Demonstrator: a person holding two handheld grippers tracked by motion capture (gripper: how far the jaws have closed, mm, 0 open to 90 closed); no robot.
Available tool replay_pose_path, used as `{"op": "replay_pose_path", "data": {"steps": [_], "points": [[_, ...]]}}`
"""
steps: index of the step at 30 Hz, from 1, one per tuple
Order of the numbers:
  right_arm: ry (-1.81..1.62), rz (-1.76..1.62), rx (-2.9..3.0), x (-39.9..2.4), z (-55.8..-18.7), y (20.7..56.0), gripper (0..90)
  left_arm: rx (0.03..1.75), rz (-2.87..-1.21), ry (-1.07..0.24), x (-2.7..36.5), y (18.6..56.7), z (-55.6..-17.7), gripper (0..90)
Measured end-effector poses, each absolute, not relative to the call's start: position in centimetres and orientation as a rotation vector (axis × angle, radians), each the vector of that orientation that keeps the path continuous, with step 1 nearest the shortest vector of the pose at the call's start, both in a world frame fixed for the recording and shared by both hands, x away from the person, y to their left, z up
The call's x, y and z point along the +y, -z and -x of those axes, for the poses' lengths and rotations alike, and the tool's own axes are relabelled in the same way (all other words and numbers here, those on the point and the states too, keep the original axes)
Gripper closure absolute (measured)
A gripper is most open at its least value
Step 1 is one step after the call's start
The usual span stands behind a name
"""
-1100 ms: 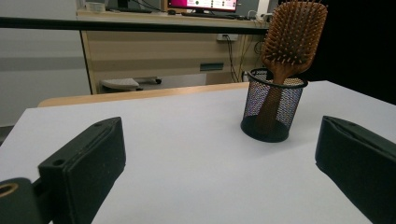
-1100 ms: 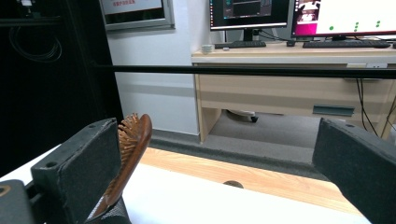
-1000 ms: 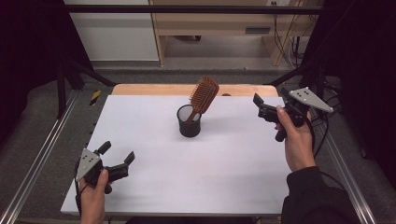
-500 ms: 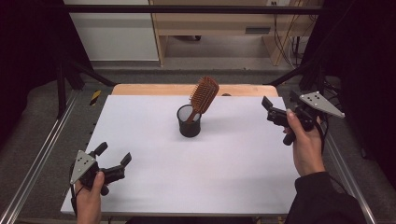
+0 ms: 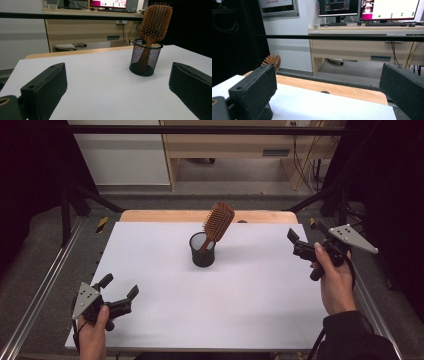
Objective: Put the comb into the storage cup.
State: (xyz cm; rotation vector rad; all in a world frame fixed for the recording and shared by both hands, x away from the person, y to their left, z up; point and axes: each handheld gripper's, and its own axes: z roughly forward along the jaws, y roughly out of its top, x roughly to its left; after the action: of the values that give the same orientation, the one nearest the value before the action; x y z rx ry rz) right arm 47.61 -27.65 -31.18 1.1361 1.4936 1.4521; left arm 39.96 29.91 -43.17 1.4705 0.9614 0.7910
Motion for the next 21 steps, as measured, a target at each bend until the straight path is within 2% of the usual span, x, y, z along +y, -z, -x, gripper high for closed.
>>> {"op": "replay_pose_path", "data": {"steps": [21], "points": [[-1.457,-1.181,1.487,-29.2,-46.1,33.3,1.5,0.956,-1.482,-0.785,29.9,43.3,-40.0,2.2]]}}
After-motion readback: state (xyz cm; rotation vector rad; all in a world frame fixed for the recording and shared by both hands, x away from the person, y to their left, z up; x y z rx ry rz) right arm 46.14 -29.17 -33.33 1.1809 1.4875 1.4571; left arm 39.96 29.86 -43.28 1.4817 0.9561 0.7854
